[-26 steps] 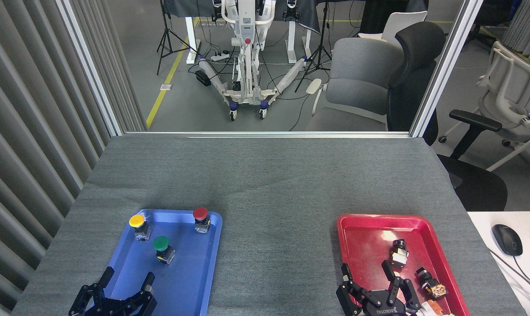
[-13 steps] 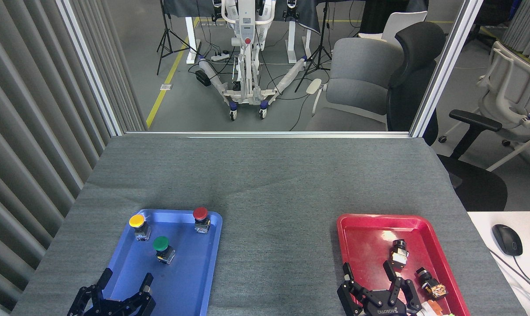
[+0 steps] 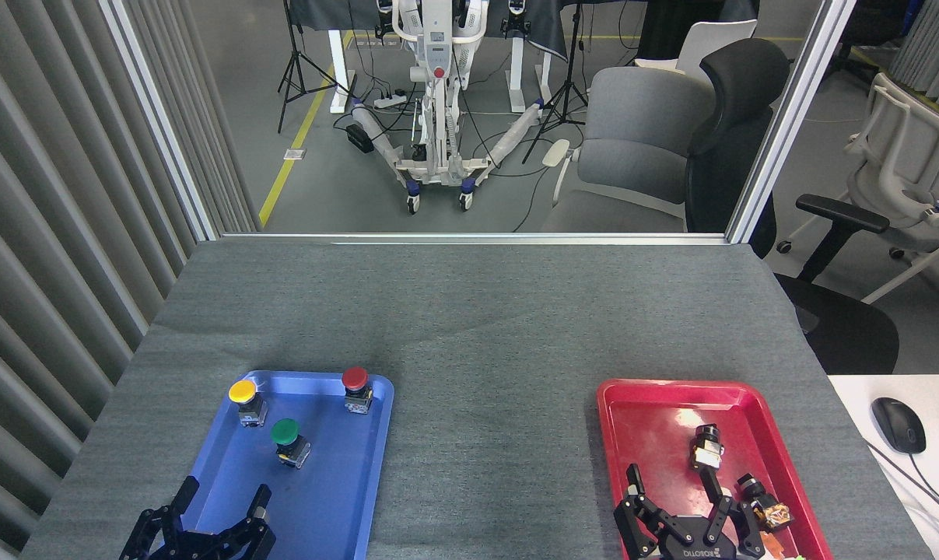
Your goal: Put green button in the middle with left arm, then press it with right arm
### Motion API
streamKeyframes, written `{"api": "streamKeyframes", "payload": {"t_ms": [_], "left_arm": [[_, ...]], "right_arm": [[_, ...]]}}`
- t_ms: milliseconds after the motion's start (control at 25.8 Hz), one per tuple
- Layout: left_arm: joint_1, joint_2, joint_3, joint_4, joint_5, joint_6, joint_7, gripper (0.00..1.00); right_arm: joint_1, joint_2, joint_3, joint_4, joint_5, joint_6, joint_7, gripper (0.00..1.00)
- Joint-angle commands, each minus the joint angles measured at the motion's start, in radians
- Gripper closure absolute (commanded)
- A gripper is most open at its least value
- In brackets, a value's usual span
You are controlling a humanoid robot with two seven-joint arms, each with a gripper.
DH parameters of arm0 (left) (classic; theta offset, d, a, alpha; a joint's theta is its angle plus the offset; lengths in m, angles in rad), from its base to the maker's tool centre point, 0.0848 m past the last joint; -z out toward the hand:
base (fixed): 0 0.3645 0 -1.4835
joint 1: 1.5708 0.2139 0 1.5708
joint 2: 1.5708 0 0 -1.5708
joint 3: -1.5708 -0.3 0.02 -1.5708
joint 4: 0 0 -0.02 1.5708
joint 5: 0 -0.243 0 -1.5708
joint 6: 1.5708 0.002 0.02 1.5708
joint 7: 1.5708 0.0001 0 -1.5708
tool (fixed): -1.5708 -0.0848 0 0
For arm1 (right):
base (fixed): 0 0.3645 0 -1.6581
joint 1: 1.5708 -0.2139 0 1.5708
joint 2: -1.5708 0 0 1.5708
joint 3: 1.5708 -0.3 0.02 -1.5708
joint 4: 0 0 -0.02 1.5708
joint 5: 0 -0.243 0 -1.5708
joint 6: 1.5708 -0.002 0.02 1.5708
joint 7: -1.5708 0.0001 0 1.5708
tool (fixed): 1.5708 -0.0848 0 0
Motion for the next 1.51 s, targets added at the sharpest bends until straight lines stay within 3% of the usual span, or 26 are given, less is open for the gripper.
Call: {"api": "streamKeyframes", "payload": {"t_ms": [0,504,970,1475], "left_arm": [[-0.001,0.000,0.001,-0.001,-0.001,0.000,0.000,0.00],[-0.001,0.006,0.000,0.000,-0.004,-0.012,0.004,0.00],[0.001,0.006,0.000,0.008,-0.007,-0.011,0.004,0.00],[0.002,0.006,0.000,0.010,-0.006,-0.012,0.004,0.00]], "right_arm": [[0.000,-0.001,0.003,0.000,0.000,0.039,0.000,0.00],[0.012,-0.002,-0.006,0.000,0.002,0.036,-0.002,0.00],[0.009,-0.045,-0.006,0.017,-0.001,0.048,-0.030,0.00],[-0.003,-0.038,-0.011,0.020,0.000,0.050,-0.016,0.00]]}}
